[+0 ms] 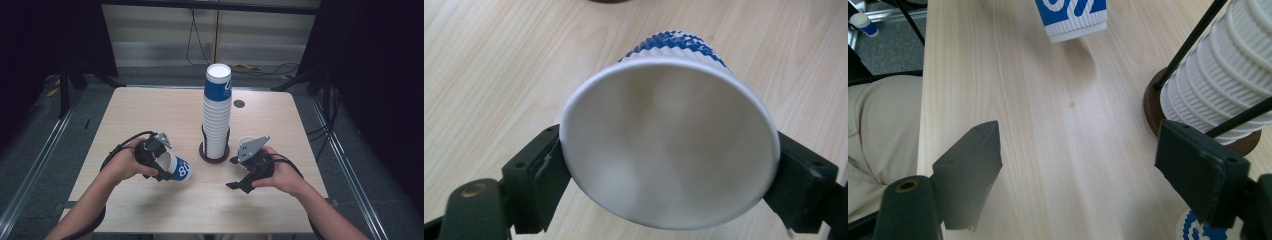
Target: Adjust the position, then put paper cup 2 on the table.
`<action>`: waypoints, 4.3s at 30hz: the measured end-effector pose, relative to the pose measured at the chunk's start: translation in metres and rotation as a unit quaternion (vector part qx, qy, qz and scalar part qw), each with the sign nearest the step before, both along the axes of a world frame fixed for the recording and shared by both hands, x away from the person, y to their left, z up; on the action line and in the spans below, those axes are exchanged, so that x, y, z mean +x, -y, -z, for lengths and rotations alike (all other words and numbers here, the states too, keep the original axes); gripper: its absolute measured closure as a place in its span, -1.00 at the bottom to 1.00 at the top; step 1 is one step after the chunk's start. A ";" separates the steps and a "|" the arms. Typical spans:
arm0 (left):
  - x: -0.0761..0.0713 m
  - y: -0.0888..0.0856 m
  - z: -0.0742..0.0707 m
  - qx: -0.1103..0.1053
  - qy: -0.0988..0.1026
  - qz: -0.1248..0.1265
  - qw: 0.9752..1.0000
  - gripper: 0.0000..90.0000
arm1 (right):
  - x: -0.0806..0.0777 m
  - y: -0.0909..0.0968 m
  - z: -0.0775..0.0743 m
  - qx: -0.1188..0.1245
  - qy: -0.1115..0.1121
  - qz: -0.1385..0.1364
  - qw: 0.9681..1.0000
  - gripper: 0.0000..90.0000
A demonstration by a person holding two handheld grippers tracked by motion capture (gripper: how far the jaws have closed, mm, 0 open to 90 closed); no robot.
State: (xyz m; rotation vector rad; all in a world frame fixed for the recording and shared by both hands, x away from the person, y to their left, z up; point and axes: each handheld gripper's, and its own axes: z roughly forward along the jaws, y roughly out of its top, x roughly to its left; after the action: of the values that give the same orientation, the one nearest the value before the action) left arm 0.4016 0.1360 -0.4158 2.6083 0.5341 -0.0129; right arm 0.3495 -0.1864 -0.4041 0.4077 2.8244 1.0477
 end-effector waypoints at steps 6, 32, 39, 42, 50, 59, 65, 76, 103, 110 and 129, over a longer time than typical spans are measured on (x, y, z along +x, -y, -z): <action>0.001 0.000 0.003 0.017 0.000 -0.004 1.000 -0.66 | 0.000 -0.001 0.000 0.000 -0.002 -0.003 1.000 -0.60; 0.002 0.012 0.005 -0.013 0.024 -0.006 1.000 -0.69 | 0.001 -0.001 0.004 0.000 -0.004 -0.005 1.000 -0.60; 0.001 0.016 0.008 -0.030 0.034 0.006 0.999 -0.69 | 0.000 -0.001 0.005 0.000 -0.002 -0.005 1.000 -0.60; 0.001 0.018 0.009 -0.030 0.038 0.010 0.999 -0.69 | -0.001 0.000 0.005 -0.001 -0.005 -0.005 1.000 -0.60; -0.002 0.022 0.018 -0.067 0.042 0.011 0.997 -0.70 | -0.002 0.002 0.005 -0.003 -0.003 -0.004 1.000 -0.60; -0.005 0.023 0.028 -0.074 0.032 0.015 0.997 -0.69 | -0.005 0.003 0.007 -0.001 -0.005 -0.001 1.000 -0.60; -0.007 0.018 0.030 -0.092 0.033 0.012 0.995 -0.69 | -0.004 0.005 0.007 -0.001 -0.007 0.003 1.000 -0.60; -0.013 0.008 0.038 -0.092 0.035 0.012 0.995 -0.65 | -0.006 0.002 0.007 -0.001 -0.004 -0.003 1.000 -0.61; -0.031 -0.052 0.058 -0.113 0.037 -0.036 0.992 -0.65 | -0.020 0.032 0.029 0.032 -0.022 0.041 0.998 -0.62; -0.033 -0.059 0.062 -0.115 0.041 -0.039 0.992 -0.65 | -0.024 0.046 0.037 0.038 -0.027 0.058 0.997 -0.64; -0.034 -0.082 0.071 -0.125 0.044 -0.060 0.989 -0.65 | -0.035 0.089 0.056 0.046 -0.027 0.114 0.992 -0.65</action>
State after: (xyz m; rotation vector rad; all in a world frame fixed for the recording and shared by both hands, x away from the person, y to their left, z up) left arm 0.3677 0.2179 -0.4866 2.3192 0.6137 0.0706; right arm 0.3146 -0.2754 -0.4601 0.7588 2.6997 1.1352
